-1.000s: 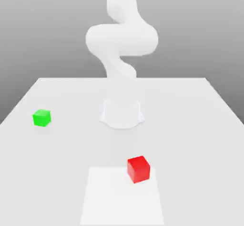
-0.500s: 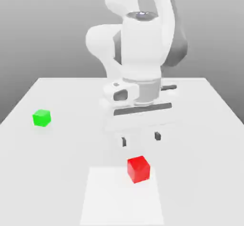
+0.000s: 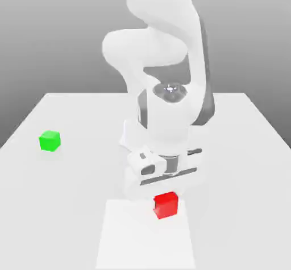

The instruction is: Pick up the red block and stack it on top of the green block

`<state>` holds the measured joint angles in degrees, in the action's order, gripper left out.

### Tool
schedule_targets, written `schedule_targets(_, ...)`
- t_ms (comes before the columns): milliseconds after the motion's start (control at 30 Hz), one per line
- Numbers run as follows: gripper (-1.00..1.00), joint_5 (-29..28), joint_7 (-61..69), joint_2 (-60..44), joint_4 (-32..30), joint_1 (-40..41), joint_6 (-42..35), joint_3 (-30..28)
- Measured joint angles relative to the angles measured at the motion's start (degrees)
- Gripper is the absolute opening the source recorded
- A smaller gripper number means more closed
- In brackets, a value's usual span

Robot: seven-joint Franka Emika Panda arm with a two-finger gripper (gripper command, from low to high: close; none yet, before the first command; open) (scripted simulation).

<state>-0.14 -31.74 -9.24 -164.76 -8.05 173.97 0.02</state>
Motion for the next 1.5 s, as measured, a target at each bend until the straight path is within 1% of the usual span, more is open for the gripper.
schedule_targets(200,-1.00,0.1,0.1,11.8,-1.7,-0.1,-10.1,-0.1)
schedule_targets(333,-1.00,-2.0,-6.6,15.6,-2.1,5.5,-13.3,-3.1)
schedule_targets(867,-1.00,-11.4,-43.0,22.4,-2.7,39.9,-18.6,-16.9)
schedule_targets(1300,-1.00,-16.3,-70.8,26.1,-3.6,69.1,-21.5,-26.5)
schedule_targets(1367,-1.00,-14.5,-71.4,25.1,-3.6,69.8,-20.9,-28.0)
schedule_targets(1500,-1.00,-7.2,-66.9,20.7,-3.4,65.7,-17.7,-30.9)
